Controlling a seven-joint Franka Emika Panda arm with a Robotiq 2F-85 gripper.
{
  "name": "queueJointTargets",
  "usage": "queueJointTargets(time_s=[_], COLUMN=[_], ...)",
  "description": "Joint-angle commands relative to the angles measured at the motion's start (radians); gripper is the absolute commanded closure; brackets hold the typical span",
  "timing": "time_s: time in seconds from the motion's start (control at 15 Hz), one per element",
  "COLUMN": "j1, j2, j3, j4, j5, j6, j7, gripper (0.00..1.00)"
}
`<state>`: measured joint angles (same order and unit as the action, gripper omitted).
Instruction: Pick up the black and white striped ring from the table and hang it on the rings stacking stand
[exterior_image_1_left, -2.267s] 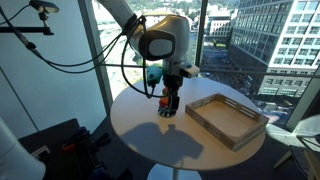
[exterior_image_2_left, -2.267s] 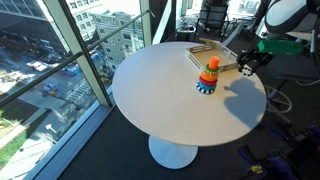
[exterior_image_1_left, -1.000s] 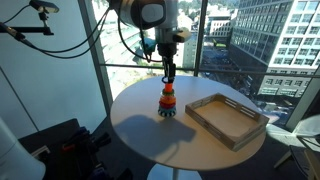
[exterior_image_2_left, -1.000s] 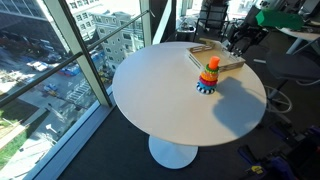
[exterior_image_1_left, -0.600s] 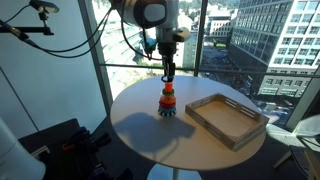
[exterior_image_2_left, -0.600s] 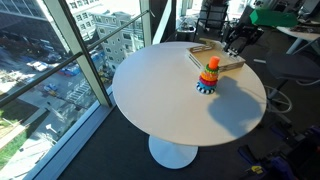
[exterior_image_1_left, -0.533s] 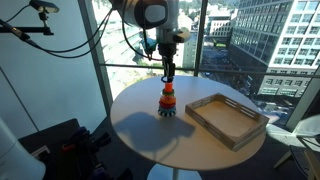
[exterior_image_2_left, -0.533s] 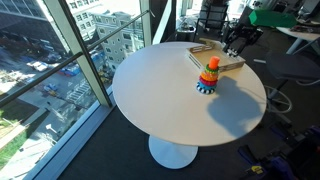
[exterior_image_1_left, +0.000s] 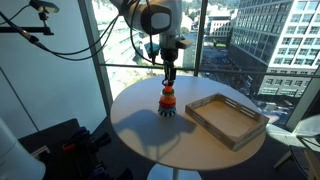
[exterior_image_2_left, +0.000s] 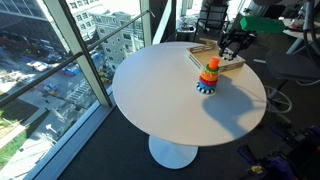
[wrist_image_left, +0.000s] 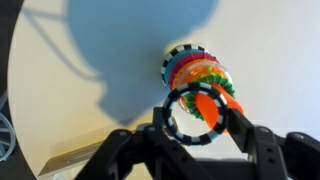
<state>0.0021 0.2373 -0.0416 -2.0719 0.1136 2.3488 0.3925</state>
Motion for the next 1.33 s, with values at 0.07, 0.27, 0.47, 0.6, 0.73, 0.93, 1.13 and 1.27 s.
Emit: queueJointTargets(time_s=[0.07, 0.27, 0.47, 0.6, 0.73, 0.93, 1.13, 1.27], j1=[0.0, 0.003, 0.008, 0.009, 0.012, 0.018, 0.024, 0.03], j2=[0.037, 0.049, 0.058, 0.065, 0.071, 0.084, 0.099, 0.111], j3=[0.013, 0.016, 0.015, 0.015, 0.015, 0.014, 0.012, 0.008], j4=[0.054, 0.061, 0.071, 0.079, 0.086, 0.101, 0.115, 0.127], j5=[0.052, 0.057, 0.05, 0.05, 0.048, 0.041, 0.034, 0.024], j6=[-0.034, -0.025, -0.017, -0.016, -0.014, -0.016, -0.02, -0.026], j7=[-0.016, -0.012, -0.007, -0.006, -0.003, 0.004, 0.01, 0.021], gripper=[0.59, 0.59, 0.59, 0.59, 0.59, 0.59, 0.59, 0.59])
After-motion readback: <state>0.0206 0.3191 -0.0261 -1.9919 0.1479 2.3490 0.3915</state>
